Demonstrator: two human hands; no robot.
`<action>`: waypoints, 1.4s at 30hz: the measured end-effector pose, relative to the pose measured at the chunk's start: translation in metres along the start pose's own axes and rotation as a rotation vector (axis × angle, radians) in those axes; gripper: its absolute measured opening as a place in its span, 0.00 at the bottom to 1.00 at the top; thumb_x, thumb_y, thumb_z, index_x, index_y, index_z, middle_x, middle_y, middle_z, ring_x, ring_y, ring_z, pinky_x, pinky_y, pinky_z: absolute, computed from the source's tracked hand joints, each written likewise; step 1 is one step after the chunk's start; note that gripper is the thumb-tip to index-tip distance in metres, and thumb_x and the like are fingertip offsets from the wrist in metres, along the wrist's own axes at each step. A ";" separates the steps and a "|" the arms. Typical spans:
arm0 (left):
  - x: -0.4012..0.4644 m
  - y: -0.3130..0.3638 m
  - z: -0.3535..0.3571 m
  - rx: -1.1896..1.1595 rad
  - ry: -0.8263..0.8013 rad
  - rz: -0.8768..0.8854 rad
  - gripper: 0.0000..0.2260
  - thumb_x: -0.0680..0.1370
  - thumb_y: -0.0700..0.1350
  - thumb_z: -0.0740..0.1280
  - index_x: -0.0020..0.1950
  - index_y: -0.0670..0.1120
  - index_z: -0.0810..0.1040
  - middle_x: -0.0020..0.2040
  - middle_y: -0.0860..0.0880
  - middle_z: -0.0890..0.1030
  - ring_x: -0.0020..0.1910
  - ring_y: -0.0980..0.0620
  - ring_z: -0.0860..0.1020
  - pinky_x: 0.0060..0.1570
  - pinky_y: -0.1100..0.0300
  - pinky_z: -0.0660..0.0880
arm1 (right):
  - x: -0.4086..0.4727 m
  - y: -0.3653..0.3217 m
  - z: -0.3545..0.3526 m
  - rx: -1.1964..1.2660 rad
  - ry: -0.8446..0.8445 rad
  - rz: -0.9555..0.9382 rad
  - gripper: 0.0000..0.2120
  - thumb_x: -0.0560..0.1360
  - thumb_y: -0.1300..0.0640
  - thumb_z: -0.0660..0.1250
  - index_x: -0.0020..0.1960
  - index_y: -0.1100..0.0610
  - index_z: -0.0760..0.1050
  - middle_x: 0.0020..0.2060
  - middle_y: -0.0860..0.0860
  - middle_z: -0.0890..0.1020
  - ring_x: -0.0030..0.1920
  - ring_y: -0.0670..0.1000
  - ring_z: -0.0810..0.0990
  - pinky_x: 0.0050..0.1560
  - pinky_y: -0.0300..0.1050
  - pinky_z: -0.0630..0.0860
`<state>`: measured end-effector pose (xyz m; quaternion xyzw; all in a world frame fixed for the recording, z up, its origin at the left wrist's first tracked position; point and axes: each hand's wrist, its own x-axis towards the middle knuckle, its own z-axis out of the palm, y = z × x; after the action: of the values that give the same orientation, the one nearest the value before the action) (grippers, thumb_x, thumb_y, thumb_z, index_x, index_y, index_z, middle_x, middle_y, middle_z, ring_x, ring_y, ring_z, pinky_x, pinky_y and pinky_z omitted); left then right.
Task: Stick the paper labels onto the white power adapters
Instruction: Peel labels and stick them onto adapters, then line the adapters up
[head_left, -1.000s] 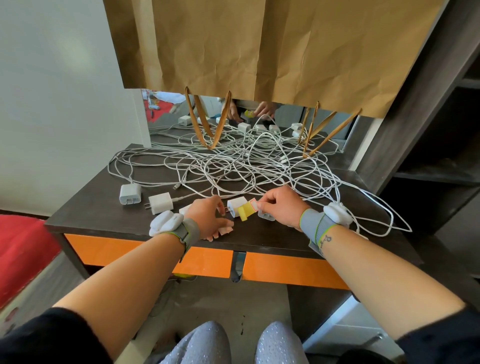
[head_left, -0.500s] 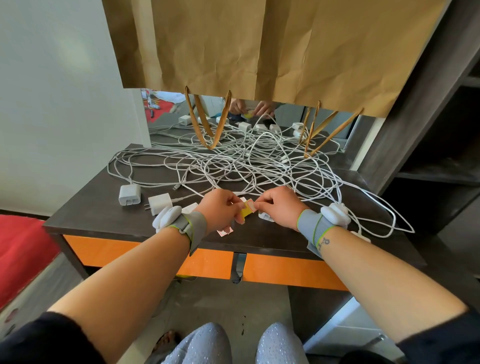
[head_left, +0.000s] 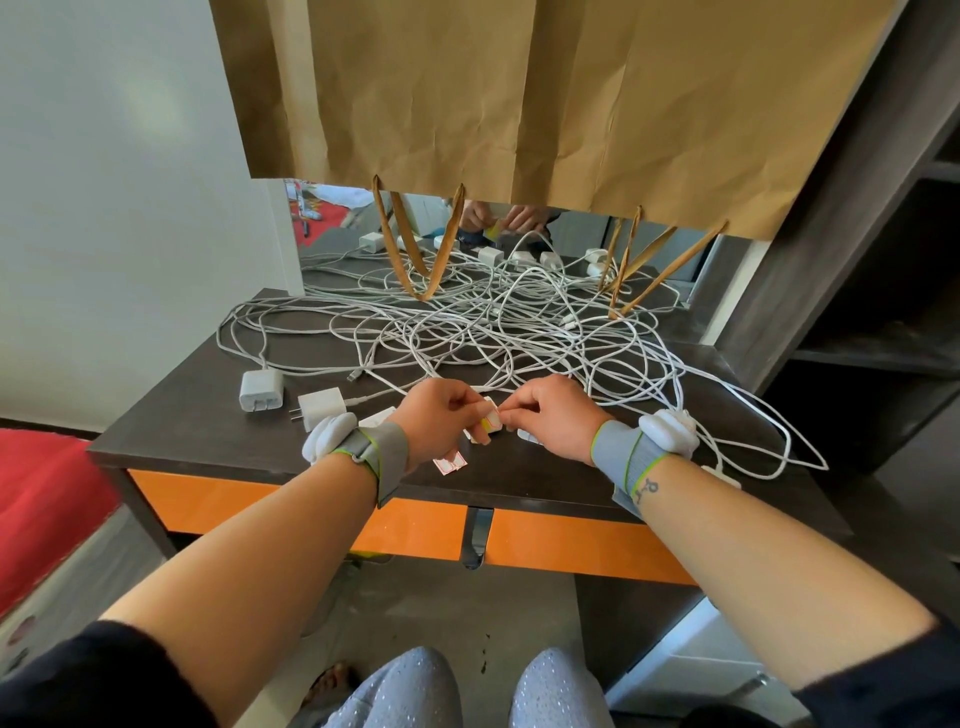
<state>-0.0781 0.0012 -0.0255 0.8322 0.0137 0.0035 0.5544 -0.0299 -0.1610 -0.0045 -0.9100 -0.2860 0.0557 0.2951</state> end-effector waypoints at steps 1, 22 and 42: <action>-0.001 0.000 0.000 -0.016 0.003 0.003 0.08 0.78 0.42 0.63 0.41 0.44 0.78 0.31 0.49 0.81 0.17 0.55 0.66 0.19 0.67 0.64 | -0.001 0.000 0.000 0.030 -0.005 0.004 0.07 0.73 0.55 0.68 0.45 0.56 0.83 0.40 0.51 0.83 0.34 0.42 0.74 0.37 0.33 0.69; -0.009 0.004 -0.003 -0.135 -0.087 0.064 0.09 0.80 0.41 0.59 0.40 0.44 0.73 0.31 0.47 0.76 0.16 0.57 0.65 0.17 0.69 0.61 | -0.003 -0.005 -0.007 0.223 -0.060 -0.007 0.05 0.74 0.61 0.67 0.46 0.60 0.81 0.34 0.47 0.79 0.37 0.41 0.76 0.38 0.23 0.69; -0.008 0.004 -0.002 -0.081 -0.077 0.072 0.10 0.80 0.41 0.59 0.40 0.44 0.72 0.30 0.48 0.75 0.16 0.57 0.65 0.18 0.68 0.63 | -0.004 -0.004 0.000 0.279 -0.050 -0.014 0.06 0.75 0.61 0.64 0.41 0.58 0.77 0.35 0.53 0.77 0.40 0.51 0.74 0.47 0.45 0.72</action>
<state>-0.0858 0.0013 -0.0211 0.8085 -0.0378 -0.0082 0.5872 -0.0351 -0.1603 -0.0027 -0.8563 -0.2892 0.1153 0.4121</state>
